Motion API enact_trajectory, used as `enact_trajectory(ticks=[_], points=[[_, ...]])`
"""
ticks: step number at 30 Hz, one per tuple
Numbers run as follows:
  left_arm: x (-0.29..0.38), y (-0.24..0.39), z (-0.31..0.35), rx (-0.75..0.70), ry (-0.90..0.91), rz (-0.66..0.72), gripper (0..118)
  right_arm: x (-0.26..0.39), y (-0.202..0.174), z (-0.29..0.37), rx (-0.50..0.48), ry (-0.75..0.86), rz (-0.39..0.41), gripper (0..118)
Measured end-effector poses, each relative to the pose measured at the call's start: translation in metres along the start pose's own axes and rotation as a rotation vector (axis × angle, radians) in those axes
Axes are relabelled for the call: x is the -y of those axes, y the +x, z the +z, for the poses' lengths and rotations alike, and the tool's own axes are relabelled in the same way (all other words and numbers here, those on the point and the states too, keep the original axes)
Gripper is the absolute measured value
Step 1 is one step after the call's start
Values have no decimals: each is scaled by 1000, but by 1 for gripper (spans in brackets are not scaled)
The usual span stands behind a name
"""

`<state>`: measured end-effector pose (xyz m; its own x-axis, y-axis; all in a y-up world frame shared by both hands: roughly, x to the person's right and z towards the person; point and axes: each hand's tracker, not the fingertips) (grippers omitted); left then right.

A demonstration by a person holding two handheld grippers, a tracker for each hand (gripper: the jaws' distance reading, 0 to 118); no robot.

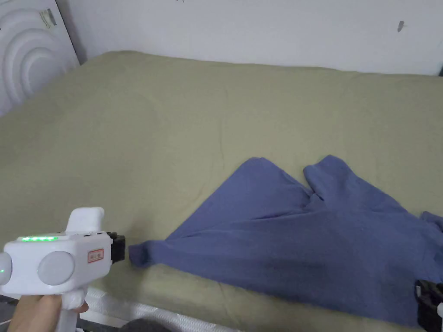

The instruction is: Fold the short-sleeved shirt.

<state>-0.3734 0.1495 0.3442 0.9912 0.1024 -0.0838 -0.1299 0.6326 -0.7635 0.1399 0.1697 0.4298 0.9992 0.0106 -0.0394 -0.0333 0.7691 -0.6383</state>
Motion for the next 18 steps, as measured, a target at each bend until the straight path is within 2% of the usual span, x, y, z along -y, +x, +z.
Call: enact_trajectory(ticks=[2, 3, 4, 5, 6, 8, 12, 15, 16, 18], points=[[-2, -2, -5, 20, -14, -2, 4, 0, -17, -4, -24, -4, 18, 0], [-5, -5, -5, 35, -28, -1, 35, 2, -22, -5, -27, -6, 19, 0], [-7, -7, -10, 51, -47, -2, 77, 4, -27, -7, -42, -10, 23, 0], [-8, -9, -15, 45, -60, -2, 112, 8, -23, -16, -50, -21, 31, 0], [-9, -10, -24, 29, -93, -12, 118, 11, -25, -19, -53, -32, 43, 0], [-13, -12, -31, 52, -76, -30, 118, 16, -26, -25, -61, -47, 52, 0], [-16, -13, -59, 110, -184, -57, 118, 22, -36, -32, -75, -85, 45, 0], [-13, -4, -77, 56, -212, -139, 117, 22, -47, -33, -67, -98, 52, 0], [-11, 0, -79, 38, -210, -185, 111, 22, -47, -35, -65, -103, 53, 0], [-10, 4, -77, 91, -200, -217, 67, 21, -50, -36, -68, -117, 67, 0]])
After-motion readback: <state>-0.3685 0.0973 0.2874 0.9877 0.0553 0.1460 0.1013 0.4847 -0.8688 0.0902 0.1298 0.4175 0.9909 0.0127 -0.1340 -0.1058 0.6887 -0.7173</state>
